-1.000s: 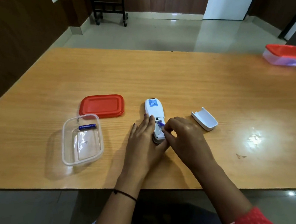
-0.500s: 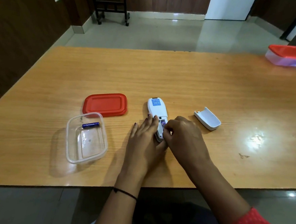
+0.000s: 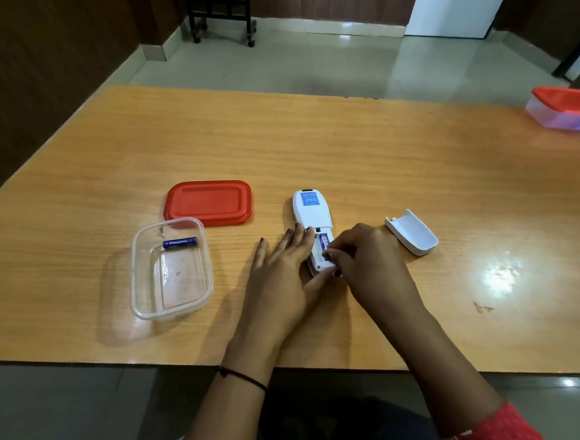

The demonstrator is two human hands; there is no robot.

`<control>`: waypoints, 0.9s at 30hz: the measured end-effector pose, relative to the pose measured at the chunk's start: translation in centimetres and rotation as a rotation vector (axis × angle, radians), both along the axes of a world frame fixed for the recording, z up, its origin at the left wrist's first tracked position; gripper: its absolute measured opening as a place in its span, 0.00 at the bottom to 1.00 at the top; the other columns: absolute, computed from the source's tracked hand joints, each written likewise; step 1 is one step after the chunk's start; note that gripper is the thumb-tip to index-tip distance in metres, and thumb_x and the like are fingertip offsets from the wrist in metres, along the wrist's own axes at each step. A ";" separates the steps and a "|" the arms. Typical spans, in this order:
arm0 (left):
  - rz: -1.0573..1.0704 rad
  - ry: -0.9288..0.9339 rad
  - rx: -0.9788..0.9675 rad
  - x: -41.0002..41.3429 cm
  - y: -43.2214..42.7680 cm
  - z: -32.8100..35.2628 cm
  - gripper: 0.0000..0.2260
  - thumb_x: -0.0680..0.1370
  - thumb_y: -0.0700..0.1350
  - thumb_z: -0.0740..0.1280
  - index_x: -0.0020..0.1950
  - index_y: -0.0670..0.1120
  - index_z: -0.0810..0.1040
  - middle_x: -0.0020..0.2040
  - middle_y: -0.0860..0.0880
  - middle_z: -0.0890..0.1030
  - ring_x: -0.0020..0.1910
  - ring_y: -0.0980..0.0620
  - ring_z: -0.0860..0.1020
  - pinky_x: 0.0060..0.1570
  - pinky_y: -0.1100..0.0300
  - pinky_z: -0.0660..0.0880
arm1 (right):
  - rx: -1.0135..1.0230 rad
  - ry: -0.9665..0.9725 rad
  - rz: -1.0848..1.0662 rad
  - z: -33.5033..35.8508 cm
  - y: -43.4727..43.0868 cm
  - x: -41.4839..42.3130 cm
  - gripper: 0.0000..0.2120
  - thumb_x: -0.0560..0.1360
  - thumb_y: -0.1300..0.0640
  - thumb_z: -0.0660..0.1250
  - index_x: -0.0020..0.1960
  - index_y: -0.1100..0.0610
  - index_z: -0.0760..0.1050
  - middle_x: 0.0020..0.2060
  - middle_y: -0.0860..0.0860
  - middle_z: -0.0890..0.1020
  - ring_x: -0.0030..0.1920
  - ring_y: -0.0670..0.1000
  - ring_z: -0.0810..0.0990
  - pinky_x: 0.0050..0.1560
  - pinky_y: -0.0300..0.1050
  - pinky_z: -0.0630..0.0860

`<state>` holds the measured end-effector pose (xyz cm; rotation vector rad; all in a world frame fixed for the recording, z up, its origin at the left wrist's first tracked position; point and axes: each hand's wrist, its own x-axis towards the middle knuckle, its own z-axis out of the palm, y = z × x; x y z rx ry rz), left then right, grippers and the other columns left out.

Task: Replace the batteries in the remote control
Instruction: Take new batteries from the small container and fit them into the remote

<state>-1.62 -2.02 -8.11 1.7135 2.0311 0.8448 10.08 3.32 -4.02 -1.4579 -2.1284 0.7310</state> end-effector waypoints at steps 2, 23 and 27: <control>-0.002 -0.013 -0.004 0.0 0.0 0.0 0.30 0.76 0.57 0.63 0.75 0.52 0.58 0.77 0.53 0.56 0.76 0.61 0.52 0.75 0.57 0.40 | -0.104 0.076 -0.055 0.0 0.6 -0.1 0.02 0.72 0.61 0.70 0.40 0.58 0.81 0.35 0.52 0.82 0.37 0.50 0.80 0.34 0.41 0.73; 0.656 -0.233 0.364 -7.2 -6.6 4.9 0.22 0.76 0.33 0.60 0.69 0.47 0.72 0.70 0.49 0.72 0.70 0.51 0.68 0.65 0.61 0.65 | 0.079 0.289 0.301 2.0 -4.5 -9.7 0.04 0.72 0.61 0.68 0.45 0.57 0.80 0.41 0.49 0.83 0.42 0.47 0.76 0.43 0.38 0.71; 0.776 -0.627 0.242 -10.4 -7.7 3.8 0.25 0.76 0.31 0.58 0.72 0.46 0.67 0.71 0.47 0.71 0.69 0.52 0.70 0.67 0.59 0.66 | 0.249 -0.017 0.423 -0.2 -4.3 -14.1 0.12 0.74 0.61 0.65 0.56 0.56 0.80 0.51 0.53 0.83 0.55 0.58 0.72 0.53 0.53 0.70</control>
